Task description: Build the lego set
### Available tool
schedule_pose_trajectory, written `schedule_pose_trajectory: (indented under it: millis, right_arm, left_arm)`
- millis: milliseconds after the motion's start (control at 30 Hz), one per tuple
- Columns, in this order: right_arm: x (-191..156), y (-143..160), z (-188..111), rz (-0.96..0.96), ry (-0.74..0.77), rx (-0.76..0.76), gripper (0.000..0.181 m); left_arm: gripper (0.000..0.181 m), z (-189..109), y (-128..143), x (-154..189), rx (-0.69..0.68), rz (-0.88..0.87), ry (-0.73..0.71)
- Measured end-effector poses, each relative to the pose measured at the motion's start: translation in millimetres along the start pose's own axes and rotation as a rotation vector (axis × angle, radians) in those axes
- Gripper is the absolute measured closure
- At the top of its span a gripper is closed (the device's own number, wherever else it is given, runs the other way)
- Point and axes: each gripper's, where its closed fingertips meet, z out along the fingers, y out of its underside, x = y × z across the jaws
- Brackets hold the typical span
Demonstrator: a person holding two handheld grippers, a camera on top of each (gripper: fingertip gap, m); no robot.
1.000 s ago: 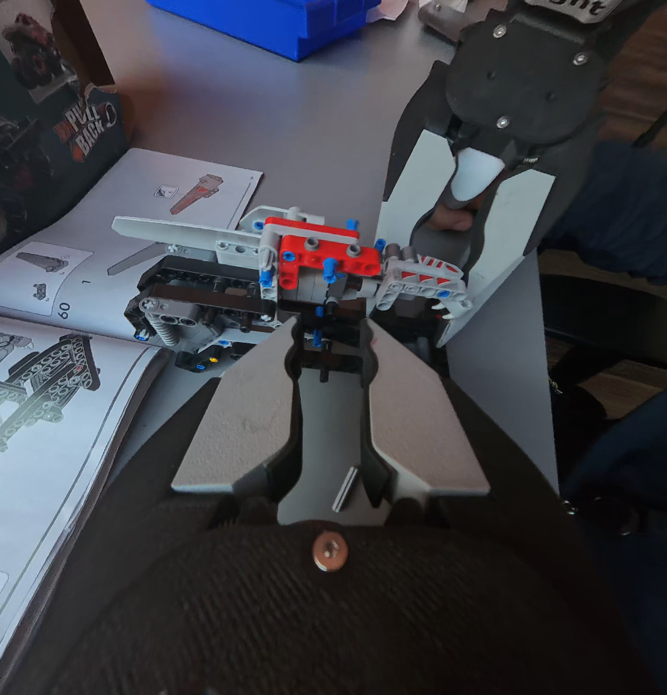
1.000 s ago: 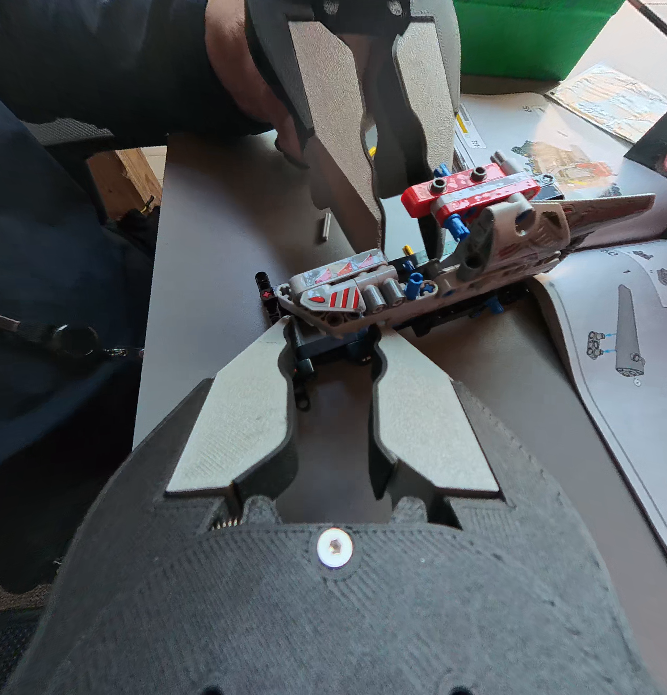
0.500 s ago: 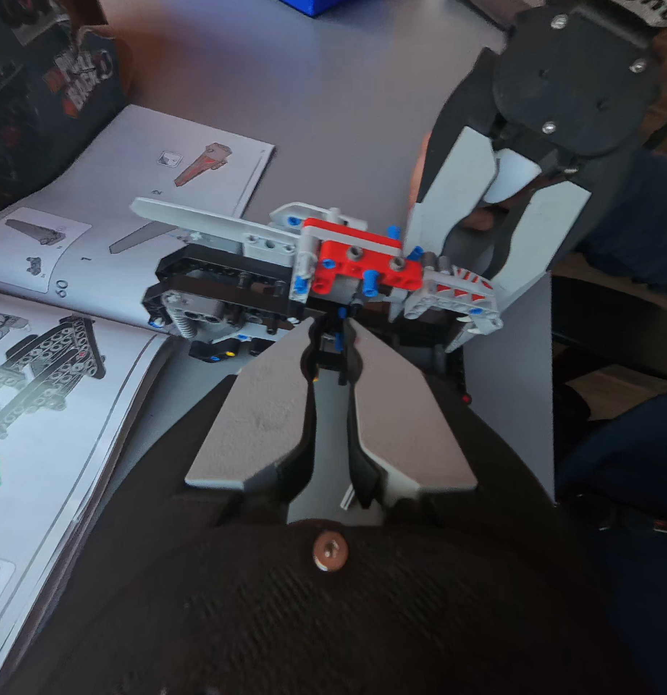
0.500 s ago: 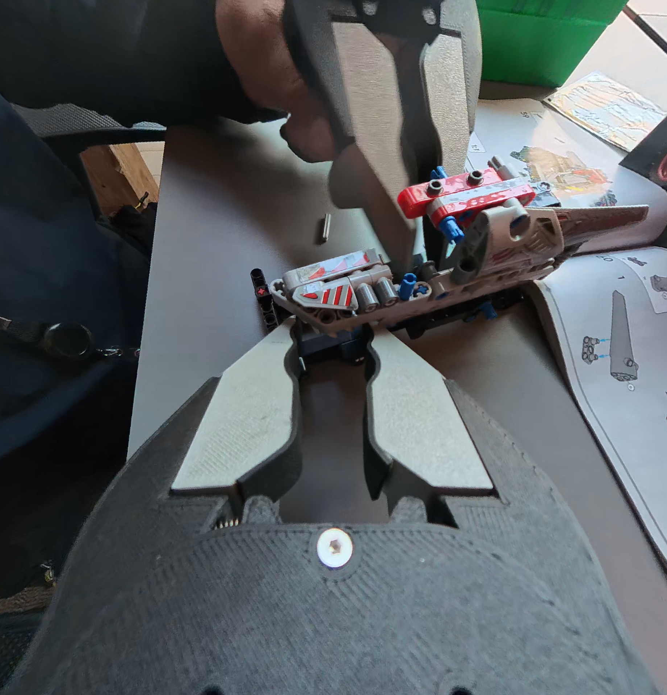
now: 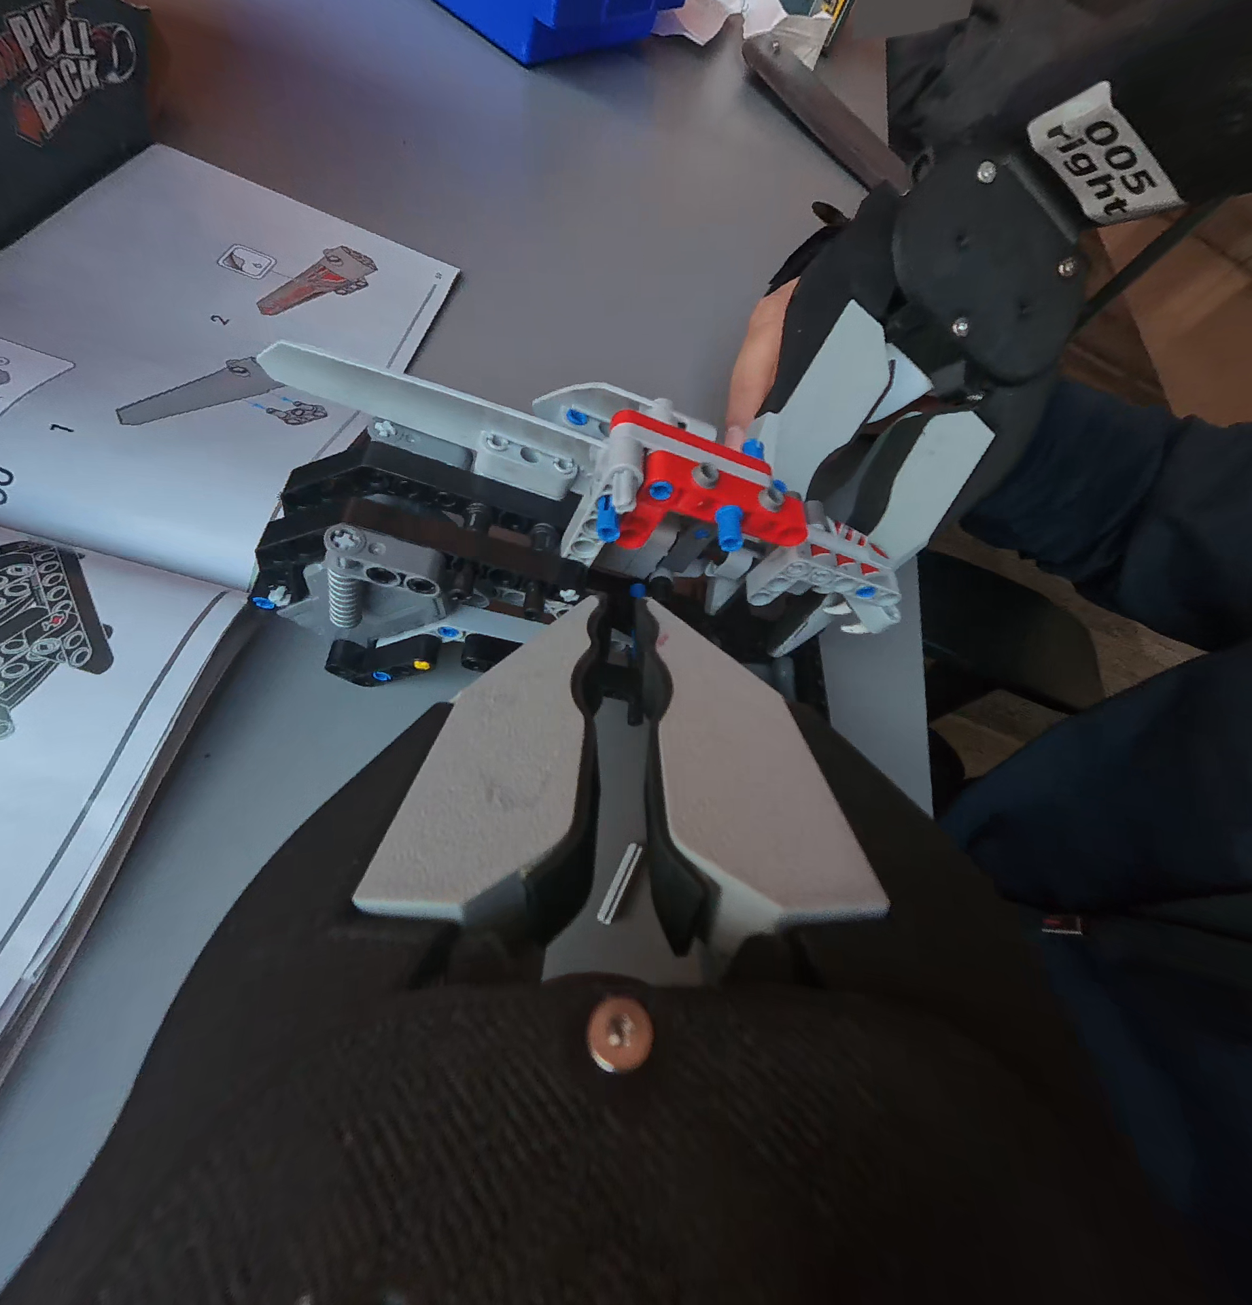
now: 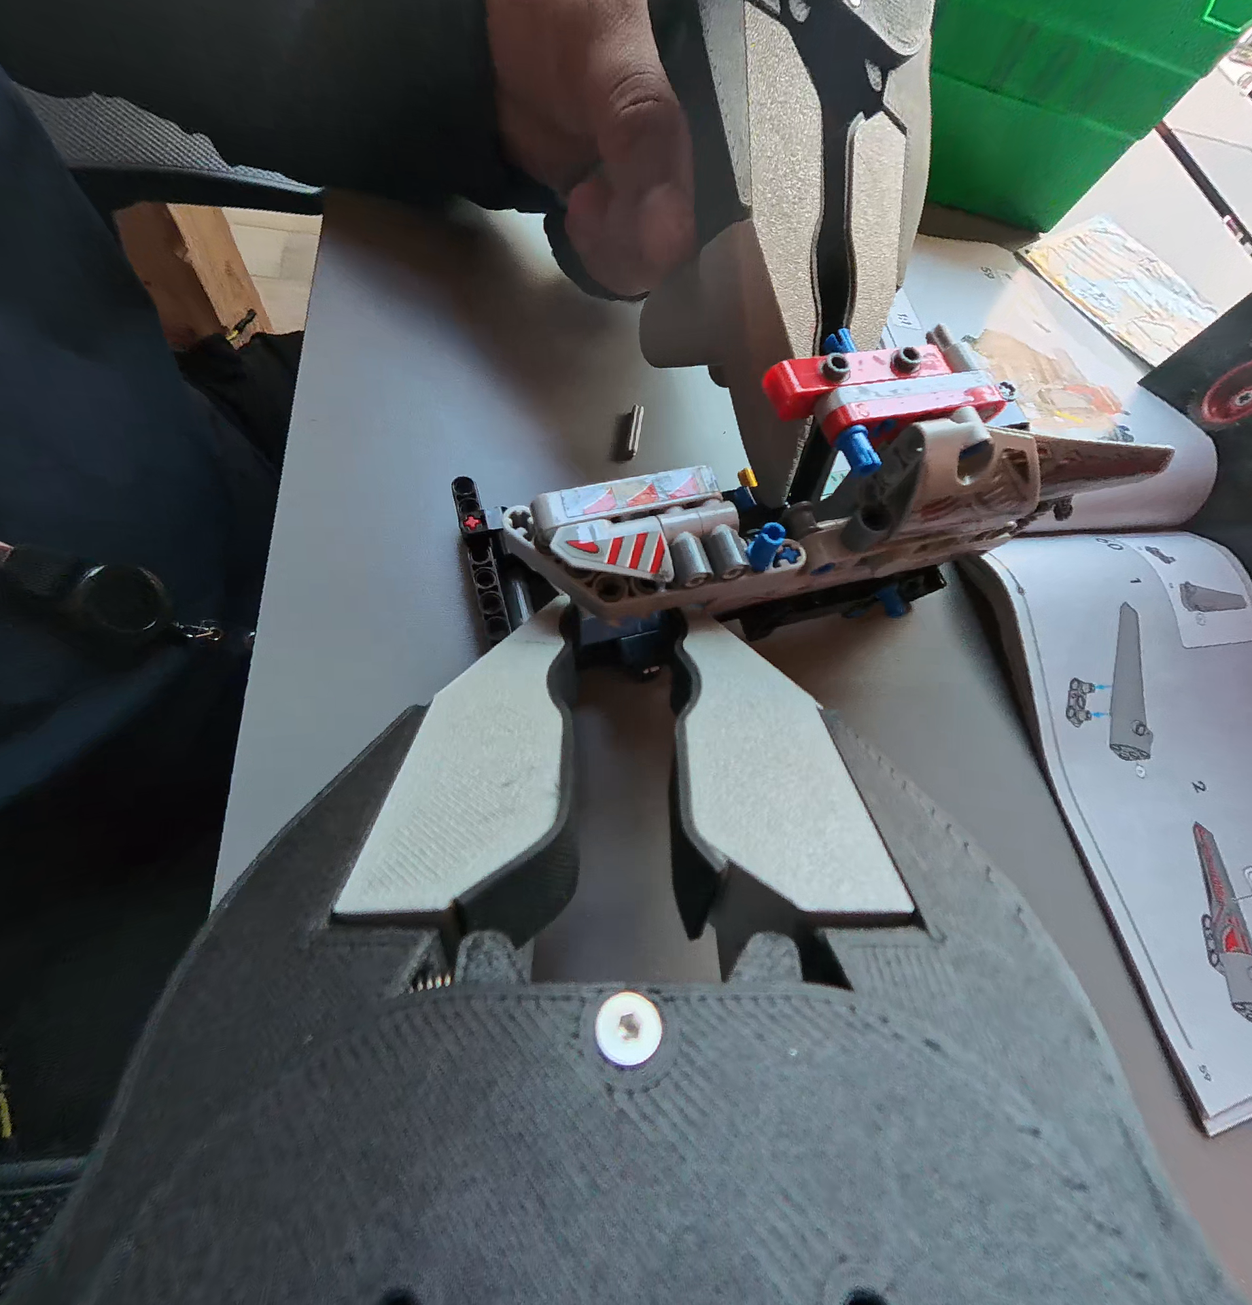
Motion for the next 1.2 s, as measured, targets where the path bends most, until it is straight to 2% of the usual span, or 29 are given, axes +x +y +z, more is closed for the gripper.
schedule_pose_trajectory:
  millis: [133,233,333,433,467,533,600,700,900,967,1200]
  right_arm:
    - [-0.2,-0.2,0.9,-0.023,0.017,-0.003,0.162]
    - [0.0,-0.5,1.3,-0.039,0.029,-0.004,0.166]
    - [3.2,0.6,0.0,-0.029,0.05,-0.01,0.166]
    - [2.7,0.8,-0.2,-0.025,0.042,-0.01,0.164]
    - [2.4,0.7,-0.2,-0.024,0.039,-0.009,0.163]
    - [1.9,0.8,-0.3,-0.029,0.038,-0.01,0.162]
    - [1.8,0.3,-0.9,-0.034,0.042,-0.007,0.161]
    - [3.4,-3.3,-4.4,-0.017,0.042,0.025,0.16]
    - [1.8,0.7,-0.3,-0.012,0.021,-0.01,0.154]
    - [2.2,0.6,-0.6,-0.014,0.026,-0.009,0.155]
    - [3.8,0.1,-1.5,-0.016,0.044,-0.004,0.159]
  left_arm:
    - [0.18,-1.3,-0.6,0.3,0.01,-0.044,0.032]
    - [0.181,-8.5,-15.2,17.1,0.098,-0.103,0.163]
    - [0.181,-3.1,7.0,-2.8,-0.031,-0.037,0.013]
    - [0.181,-4.4,7.1,-2.6,-0.021,-0.025,-0.017]
    - [0.172,-5.7,5.9,-5.5,-0.02,-0.02,-0.04]
    - [0.17,-7.4,4.4,-6.2,-0.023,-0.014,-0.048]
    - [0.161,-5.6,8.7,-3.6,-0.052,-0.021,-0.035]
    - [0.164,0.4,15.4,6.0,-0.086,-0.026,0.018]
    - [0.174,4.0,14.4,0.9,-0.104,-0.007,-0.007]
    - [0.18,3.7,14.8,-0.7,-0.094,-0.006,-0.005]
    - [0.18,-3.4,16.1,-0.3,-0.043,-0.007,-0.03]
